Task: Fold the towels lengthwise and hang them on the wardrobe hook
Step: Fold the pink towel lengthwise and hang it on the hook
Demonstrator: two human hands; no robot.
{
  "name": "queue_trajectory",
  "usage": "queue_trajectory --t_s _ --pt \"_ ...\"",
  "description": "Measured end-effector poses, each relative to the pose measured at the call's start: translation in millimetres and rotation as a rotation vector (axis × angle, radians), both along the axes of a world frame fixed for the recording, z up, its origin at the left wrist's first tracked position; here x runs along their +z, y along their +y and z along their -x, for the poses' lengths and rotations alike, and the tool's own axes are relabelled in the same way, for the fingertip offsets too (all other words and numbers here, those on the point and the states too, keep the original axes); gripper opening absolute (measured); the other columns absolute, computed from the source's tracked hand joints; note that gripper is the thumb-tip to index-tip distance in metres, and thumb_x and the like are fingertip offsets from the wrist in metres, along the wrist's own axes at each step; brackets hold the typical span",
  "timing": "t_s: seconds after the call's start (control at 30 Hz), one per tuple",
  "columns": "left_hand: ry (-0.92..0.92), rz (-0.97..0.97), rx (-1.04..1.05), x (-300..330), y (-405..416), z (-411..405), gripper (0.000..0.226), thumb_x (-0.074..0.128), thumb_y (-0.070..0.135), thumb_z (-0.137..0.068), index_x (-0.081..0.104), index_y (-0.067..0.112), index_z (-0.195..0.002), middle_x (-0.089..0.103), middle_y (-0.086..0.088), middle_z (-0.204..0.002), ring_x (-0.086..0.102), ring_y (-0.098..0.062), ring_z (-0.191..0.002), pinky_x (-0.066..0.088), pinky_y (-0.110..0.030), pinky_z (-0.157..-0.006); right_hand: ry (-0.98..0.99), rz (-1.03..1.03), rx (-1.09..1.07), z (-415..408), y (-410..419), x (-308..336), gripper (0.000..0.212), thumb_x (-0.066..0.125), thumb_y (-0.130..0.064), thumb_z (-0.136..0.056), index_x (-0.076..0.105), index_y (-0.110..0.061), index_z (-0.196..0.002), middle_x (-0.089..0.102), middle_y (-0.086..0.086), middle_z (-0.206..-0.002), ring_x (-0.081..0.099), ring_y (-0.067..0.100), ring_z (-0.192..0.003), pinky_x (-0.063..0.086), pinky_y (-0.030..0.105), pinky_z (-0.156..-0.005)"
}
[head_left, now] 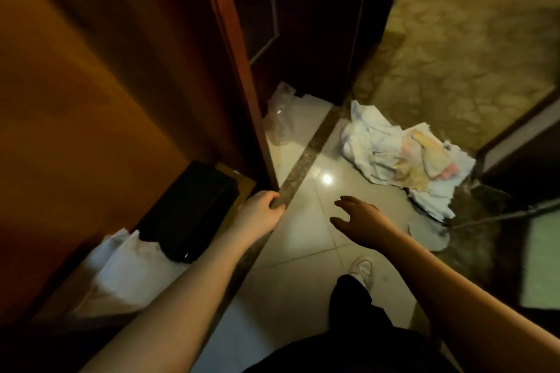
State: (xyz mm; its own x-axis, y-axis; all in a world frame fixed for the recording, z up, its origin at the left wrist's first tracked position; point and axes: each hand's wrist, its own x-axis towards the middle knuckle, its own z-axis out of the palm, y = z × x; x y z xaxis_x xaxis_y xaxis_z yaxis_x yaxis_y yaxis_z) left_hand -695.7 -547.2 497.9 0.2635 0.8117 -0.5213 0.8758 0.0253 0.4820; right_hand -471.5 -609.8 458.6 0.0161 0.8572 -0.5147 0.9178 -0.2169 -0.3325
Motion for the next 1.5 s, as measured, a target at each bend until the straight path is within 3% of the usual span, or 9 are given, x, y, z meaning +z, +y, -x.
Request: queue_trajectory --t_s 0.2,0.5,0.97,1.07,1.3,1.5 --pt "0.055 0.019 -0.162 -31 62 -122 0.044 0.045 0.039 -0.102 0.046 0.023 -0.143 0.044 -0.001 -0.15 0.045 -0.023 -0.134 0.037 -0.038 -0.11 0.025 0.073 -0.13 -112 22 -30 0.059 0.045 -0.049 -0.101 0.037 -0.021 -0.153 0.031 -0.001 -0.161 0.032 0.021 -0.145 0.026 0.037 -0.119" --pt "0.08 -0.001 -0.239 -50 144 -296 0.037 0.047 0.035 -0.099 0.056 0.024 -0.134 0.056 -0.003 -0.14 0.054 -0.027 -0.124 0.044 -0.033 -0.101 0.021 0.126 -0.307 -285 72 -44 0.052 0.047 -0.046 -0.101 0.047 -0.021 -0.145 0.044 -0.001 -0.152 0.046 0.022 -0.135 0.038 0.034 -0.107" --pt "0.02 0.12 -0.404 -120 322 -521 0.031 0.049 0.029 -0.1 0.059 0.017 -0.126 0.059 -0.008 -0.131 0.057 -0.03 -0.115 0.044 -0.032 -0.089 0.127 0.223 -0.728 -476 197 -136 0.049 0.05 -0.038 -0.096 0.049 -0.018 -0.141 0.048 0.009 -0.145 0.05 0.028 -0.128 0.044 0.039 -0.103" --pt "0.039 0.165 -0.45 -153 369 -568 0.032 0.05 0.027 -0.1 0.058 0.014 -0.128 0.059 -0.01 -0.132 0.056 -0.029 -0.117 0.044 -0.032 -0.092 0.166 0.267 -0.855 -515 228 -172 0.051 0.052 -0.036 -0.096 0.049 -0.015 -0.142 0.048 0.01 -0.146 0.05 0.027 -0.129 0.044 0.035 -0.102" --pt "0.102 0.259 -0.53 -245 434 -644 0.029 0.051 0.024 -0.098 0.063 0.012 -0.121 0.064 -0.007 -0.122 0.059 -0.026 -0.111 0.039 -0.024 -0.078 0.248 0.374 -1.099 -569 267 -265 0.049 0.053 -0.032 -0.099 0.049 -0.011 -0.143 0.048 0.012 -0.148 0.049 0.027 -0.131 0.04 0.028 -0.097" --pt "0.144 0.312 -0.54 -392 453 -694 0.023 0.05 0.019 -0.096 0.067 0.008 -0.108 0.067 -0.009 -0.112 0.061 -0.026 -0.106 0.038 -0.026 -0.075 0.333 0.443 -1.235 -605 278 -407 0.047 0.053 -0.028 -0.099 0.049 -0.008 -0.142 0.049 0.015 -0.147 0.049 0.03 -0.131 0.039 0.032 -0.103"
